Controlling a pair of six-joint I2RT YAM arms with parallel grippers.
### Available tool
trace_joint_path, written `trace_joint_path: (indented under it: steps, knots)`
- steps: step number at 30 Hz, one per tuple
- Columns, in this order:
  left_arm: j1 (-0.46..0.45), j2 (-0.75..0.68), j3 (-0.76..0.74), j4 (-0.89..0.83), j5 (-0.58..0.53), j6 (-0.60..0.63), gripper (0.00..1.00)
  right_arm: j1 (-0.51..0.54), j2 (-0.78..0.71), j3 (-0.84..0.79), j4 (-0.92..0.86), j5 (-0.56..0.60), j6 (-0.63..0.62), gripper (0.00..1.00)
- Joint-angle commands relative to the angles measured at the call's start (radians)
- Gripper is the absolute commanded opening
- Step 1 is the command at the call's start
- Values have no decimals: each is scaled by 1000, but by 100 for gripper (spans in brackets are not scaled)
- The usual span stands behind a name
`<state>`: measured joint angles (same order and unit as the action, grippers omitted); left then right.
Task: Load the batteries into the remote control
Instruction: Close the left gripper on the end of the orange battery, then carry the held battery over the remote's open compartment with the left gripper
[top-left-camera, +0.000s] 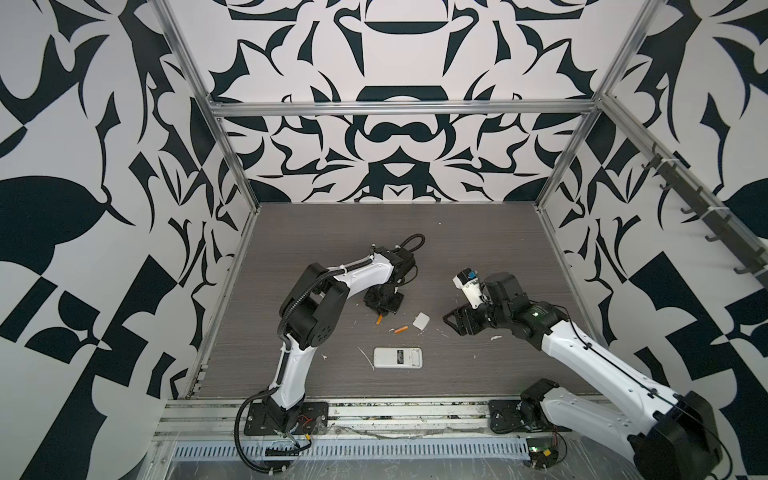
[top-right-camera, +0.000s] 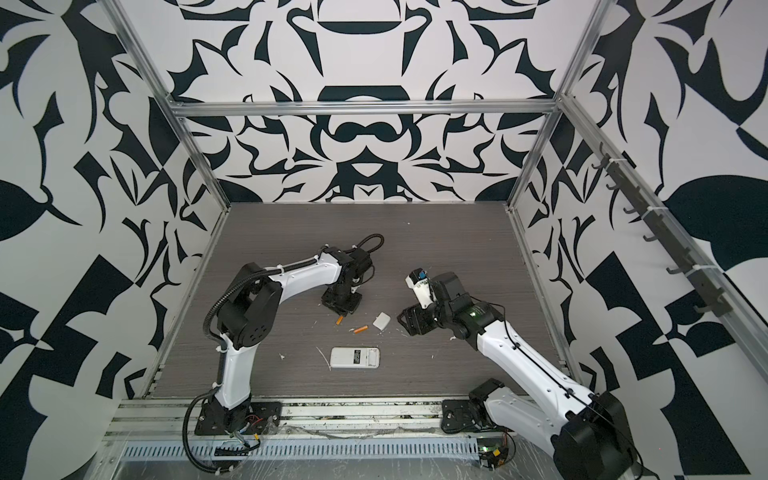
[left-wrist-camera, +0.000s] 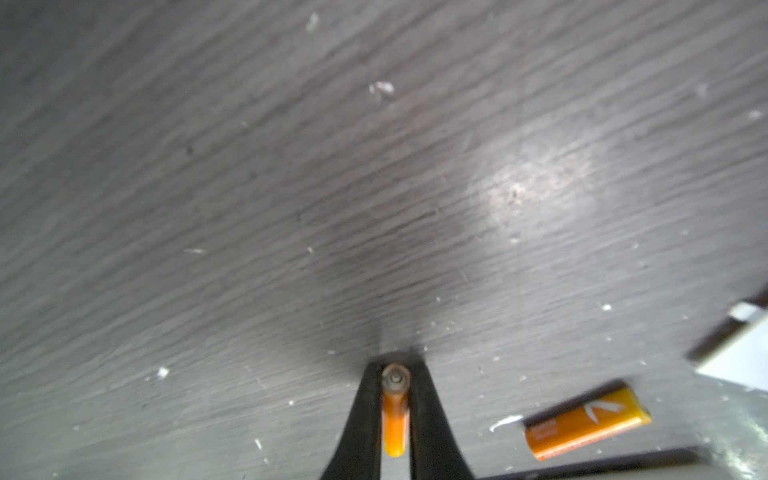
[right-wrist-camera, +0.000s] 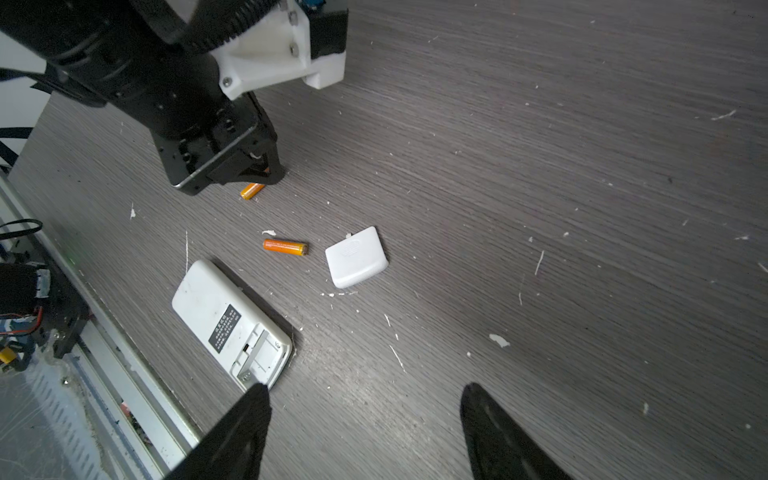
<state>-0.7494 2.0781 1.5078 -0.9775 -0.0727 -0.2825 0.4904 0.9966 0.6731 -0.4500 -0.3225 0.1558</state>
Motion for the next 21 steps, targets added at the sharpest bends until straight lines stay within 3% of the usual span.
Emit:
trace_joint_path:
  steps: [1,6,10,16,21]
  knots:
    - [-5,-26,-2,-11,-41,-60,7,-5,-29,-10,40,-27,19,76]
    - [-51,-134,11,-40,-111,-234,6,-5,-50,-67,123,-68,61,75]
    - [-155,-181,19,-76,-192,-431,5,-5,-66,-112,200,-80,96,75]
    - [-305,-220,-5,-44,-208,-712,5,-4,-106,-193,298,-69,155,74]
    - [-386,-212,12,-60,-225,-826,5,-4,-177,-239,323,-20,180,74]
